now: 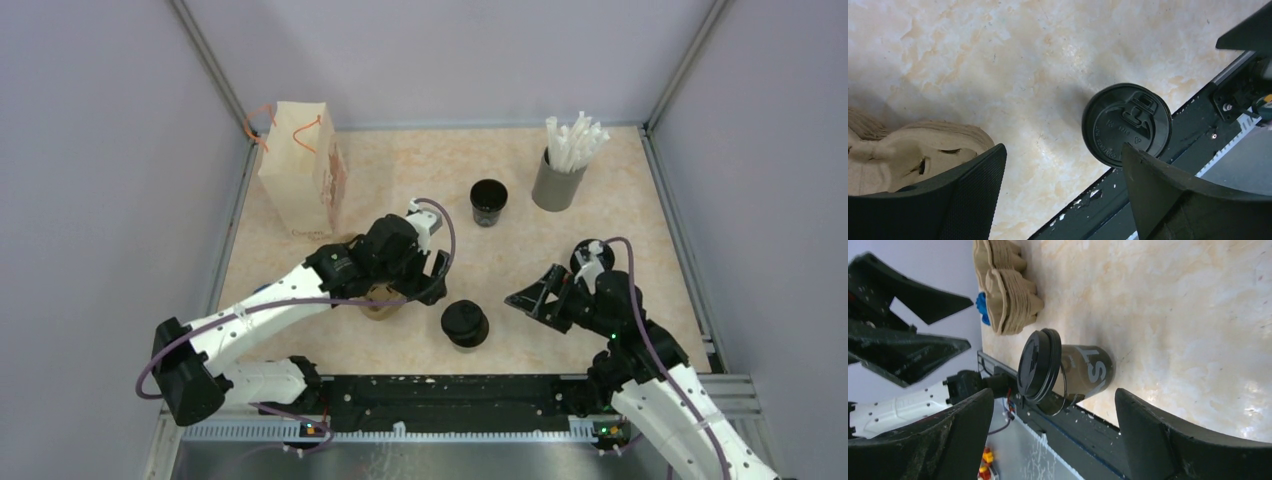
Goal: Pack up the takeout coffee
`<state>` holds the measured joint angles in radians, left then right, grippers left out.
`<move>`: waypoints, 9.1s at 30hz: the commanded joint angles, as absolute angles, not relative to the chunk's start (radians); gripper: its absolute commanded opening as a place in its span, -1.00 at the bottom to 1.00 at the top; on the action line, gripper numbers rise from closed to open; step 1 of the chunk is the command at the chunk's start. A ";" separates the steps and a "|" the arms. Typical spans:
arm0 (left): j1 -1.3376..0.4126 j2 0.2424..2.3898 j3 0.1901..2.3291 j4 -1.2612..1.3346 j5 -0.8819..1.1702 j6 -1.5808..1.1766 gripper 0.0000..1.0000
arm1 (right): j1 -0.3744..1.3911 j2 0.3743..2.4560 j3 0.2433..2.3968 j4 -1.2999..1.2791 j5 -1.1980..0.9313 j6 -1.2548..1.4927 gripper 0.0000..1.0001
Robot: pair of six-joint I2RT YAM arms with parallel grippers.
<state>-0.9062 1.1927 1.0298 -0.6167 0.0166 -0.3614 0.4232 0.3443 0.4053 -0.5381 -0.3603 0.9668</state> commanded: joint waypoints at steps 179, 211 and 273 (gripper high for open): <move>-1.223 0.851 0.329 0.072 0.011 -0.789 0.67 | 1.024 0.566 0.467 -0.396 0.103 0.986 -0.03; -1.028 1.015 0.653 -0.167 -0.008 -0.599 0.49 | 1.001 0.720 0.591 -0.386 0.128 0.819 -0.02; -0.973 1.231 0.585 -0.052 0.191 -0.511 0.15 | 0.792 0.783 0.407 -0.082 -0.277 0.850 -0.38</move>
<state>-0.9752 1.2030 0.6113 -0.0074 0.2020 -0.5453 0.8017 0.7784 0.4431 -0.1101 -0.3286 0.8402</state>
